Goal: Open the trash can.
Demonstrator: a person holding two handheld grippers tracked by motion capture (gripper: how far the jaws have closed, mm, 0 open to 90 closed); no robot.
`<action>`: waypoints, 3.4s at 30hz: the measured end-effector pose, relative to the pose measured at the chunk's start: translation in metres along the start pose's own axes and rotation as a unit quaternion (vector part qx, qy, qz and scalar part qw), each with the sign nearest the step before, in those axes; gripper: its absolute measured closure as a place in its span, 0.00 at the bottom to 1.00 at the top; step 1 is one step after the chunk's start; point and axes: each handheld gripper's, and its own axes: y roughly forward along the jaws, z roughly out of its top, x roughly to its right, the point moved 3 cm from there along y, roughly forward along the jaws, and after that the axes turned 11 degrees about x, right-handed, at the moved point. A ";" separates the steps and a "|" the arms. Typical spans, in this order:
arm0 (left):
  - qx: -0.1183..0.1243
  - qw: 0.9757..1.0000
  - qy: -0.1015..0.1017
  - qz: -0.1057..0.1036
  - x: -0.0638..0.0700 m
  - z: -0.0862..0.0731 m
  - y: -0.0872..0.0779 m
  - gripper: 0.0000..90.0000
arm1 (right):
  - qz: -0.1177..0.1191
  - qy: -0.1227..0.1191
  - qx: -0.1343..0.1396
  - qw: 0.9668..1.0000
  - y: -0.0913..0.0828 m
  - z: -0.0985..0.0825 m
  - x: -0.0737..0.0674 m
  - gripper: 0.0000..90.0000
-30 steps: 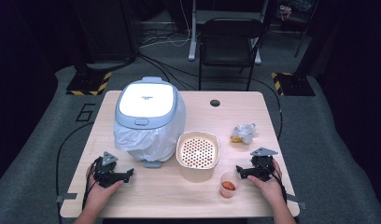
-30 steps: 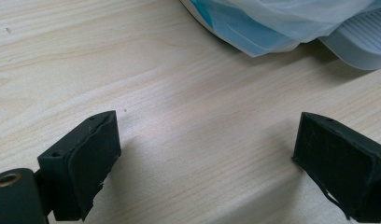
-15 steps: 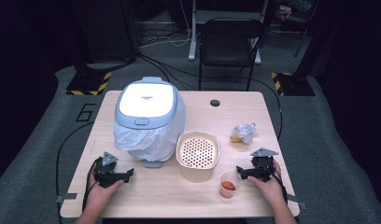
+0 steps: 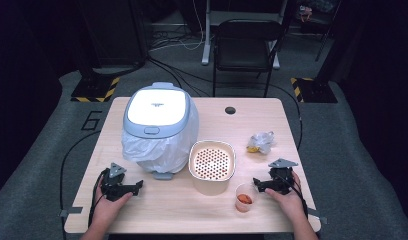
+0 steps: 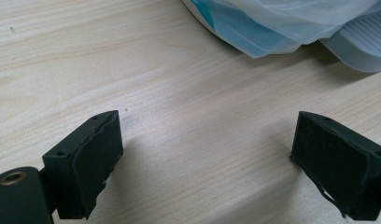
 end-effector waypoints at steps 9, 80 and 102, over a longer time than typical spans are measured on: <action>0.016 1.000 -0.007 -0.013 0.003 0.001 -0.005 0.31 | 0.003 -0.007 0.004 1.000 0.001 0.000 0.001 0.00; 0.073 0.993 -0.033 0.086 0.114 0.035 0.020 0.63 | 0.003 -0.001 0.001 1.000 -0.001 0.000 0.001 0.00; -0.023 0.996 -0.045 0.075 0.110 0.045 0.030 0.63 | 0.004 -0.002 0.003 1.000 -0.001 -0.001 0.000 0.01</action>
